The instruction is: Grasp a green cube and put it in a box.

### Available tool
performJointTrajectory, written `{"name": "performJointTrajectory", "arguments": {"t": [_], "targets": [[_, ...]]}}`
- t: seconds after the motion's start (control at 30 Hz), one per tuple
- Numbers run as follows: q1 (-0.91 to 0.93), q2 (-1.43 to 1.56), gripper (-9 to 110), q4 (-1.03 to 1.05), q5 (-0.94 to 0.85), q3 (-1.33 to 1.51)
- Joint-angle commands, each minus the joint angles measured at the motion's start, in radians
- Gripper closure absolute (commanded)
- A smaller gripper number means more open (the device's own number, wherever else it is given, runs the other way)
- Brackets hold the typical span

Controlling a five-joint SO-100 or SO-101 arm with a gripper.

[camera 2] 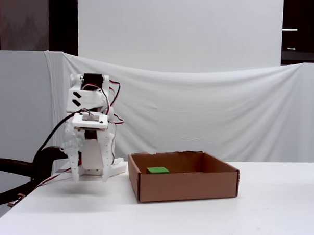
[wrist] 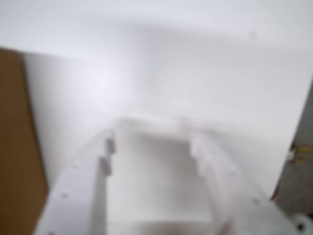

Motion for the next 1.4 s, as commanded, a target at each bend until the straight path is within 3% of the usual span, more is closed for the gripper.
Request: {"name": "performJointTrajectory", "arguments": {"t": [0.0, 1.37], "targets": [[-0.009, 0.005, 80, 0.0, 0.0, -0.005], [-0.009, 0.005, 80, -0.003, 0.026, -0.005]]}}
